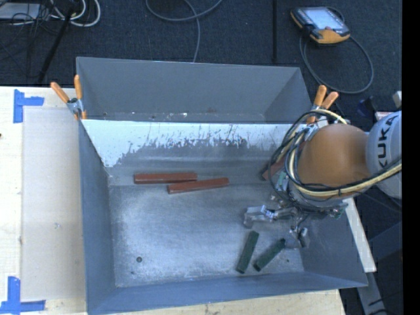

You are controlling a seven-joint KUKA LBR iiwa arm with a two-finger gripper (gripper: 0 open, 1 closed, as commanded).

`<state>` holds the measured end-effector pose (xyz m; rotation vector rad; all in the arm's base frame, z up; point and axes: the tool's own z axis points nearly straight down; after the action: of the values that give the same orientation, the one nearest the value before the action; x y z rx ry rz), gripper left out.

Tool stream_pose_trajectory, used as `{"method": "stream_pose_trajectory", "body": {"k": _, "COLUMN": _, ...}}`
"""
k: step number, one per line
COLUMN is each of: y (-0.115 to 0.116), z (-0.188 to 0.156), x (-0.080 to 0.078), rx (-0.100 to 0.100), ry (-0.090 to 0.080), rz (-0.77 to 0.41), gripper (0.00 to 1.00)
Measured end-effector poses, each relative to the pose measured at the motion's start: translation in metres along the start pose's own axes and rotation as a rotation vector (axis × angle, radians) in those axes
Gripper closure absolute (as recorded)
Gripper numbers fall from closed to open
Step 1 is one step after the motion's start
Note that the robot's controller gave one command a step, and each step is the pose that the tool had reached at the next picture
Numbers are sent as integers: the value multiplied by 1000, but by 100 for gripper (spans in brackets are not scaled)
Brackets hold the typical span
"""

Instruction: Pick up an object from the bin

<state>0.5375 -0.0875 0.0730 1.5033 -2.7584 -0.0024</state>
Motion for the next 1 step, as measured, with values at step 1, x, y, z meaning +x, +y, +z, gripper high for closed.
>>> {"method": "stream_pose_trajectory", "body": {"k": 1, "y": 1, "z": 3, "x": 3, "rx": -1, "ry": 0, "rz": 4, "gripper": 0}}
